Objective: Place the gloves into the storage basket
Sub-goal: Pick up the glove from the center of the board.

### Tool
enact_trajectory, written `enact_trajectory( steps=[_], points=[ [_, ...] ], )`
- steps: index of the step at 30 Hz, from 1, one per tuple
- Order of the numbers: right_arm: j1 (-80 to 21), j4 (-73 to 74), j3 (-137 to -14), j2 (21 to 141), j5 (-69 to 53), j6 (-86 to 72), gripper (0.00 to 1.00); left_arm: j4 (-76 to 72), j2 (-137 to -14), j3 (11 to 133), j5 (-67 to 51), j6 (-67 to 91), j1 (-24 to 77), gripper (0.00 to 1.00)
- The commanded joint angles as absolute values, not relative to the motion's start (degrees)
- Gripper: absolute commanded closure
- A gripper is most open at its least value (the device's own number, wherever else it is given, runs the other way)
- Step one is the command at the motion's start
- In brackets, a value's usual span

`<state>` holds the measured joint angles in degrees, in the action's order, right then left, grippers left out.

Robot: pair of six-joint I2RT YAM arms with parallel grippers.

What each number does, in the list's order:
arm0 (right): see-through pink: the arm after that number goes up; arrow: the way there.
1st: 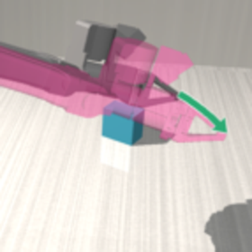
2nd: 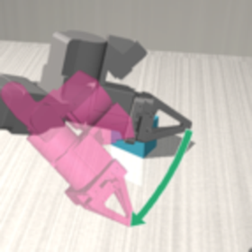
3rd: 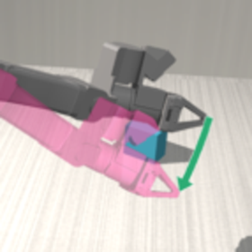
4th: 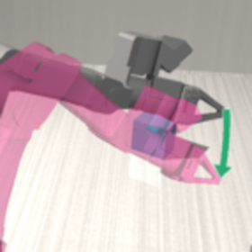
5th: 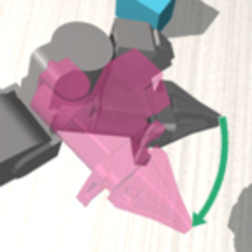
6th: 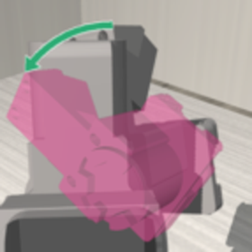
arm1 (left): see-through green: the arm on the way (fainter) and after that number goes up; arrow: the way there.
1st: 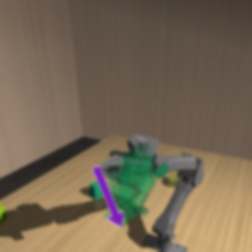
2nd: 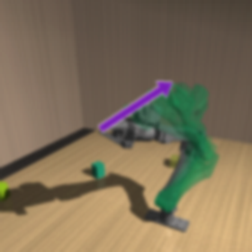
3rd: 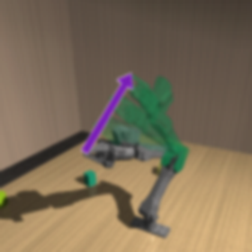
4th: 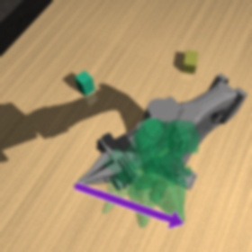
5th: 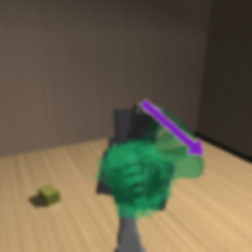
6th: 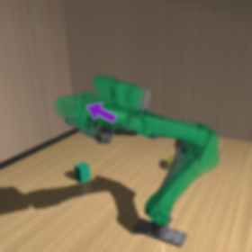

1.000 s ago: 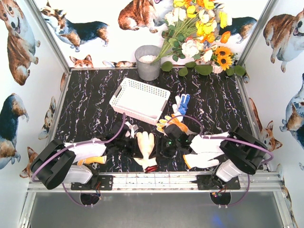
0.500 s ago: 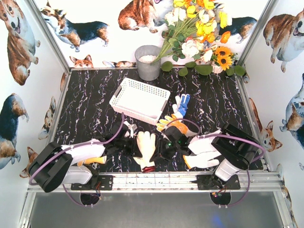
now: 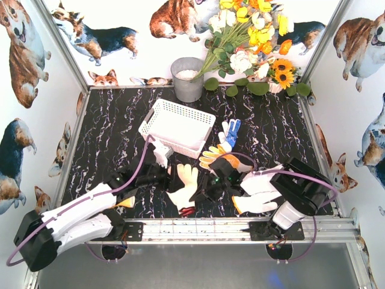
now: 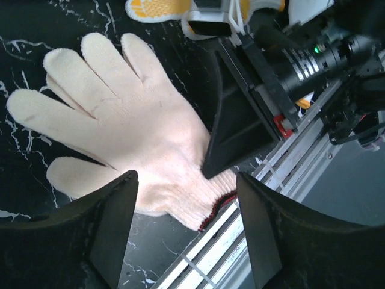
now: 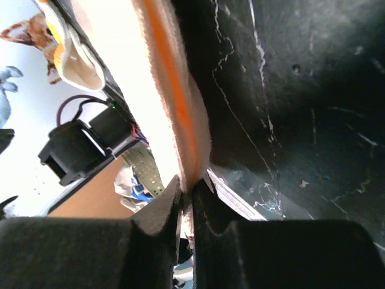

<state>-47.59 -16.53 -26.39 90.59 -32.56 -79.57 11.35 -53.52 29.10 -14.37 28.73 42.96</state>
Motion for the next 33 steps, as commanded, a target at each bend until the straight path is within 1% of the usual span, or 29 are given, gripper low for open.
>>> enact_trajectory(
  steps=[1,6,8,13,17,21,26,33],
  points=[
    [-45.4,-14.6,-28.5,87.0,-34.5,-82.6,1.00,14.2,-51.0,31.1,-7.0,22.6,48.3,0.35],
    [-43.6,-12.2,-30.3,86.1,-36.6,-84.0,1.00,17.6,-53.1,35.3,5.8,15.5,59.9,0.31],
    [-42.8,-12.3,-30.5,86.0,-37.6,-84.9,1.00,18.0,-54.4,36.2,9.0,13.4,62.2,0.29],
    [-41.3,-13.4,-30.9,86.0,-39.7,-87.0,1.00,15.7,-57.5,36.5,10.6,8.6,66.0,0.23],
    [-40.3,-13.4,-31.0,86.2,-40.3,-88.1,1.00,12.5,-58.4,35.7,9.1,6.5,68.0,0.20],
    [-39.8,-14.7,-30.7,86.2,-40.4,-90.2,1.00,10.3,-59.5,34.4,7.7,6.4,69.2,0.13],
    [-39.7,-16.8,-30.6,86.9,-40.8,-92.4,1.00,9.1,-62.6,33.6,10.7,6.4,72.2,0.11],
    [-39.6,-22.1,-29.1,87.8,-41.1,-95.8,1.00,9.3,-66.6,34.7,15.7,6.7,72.9,0.10]
  ],
)
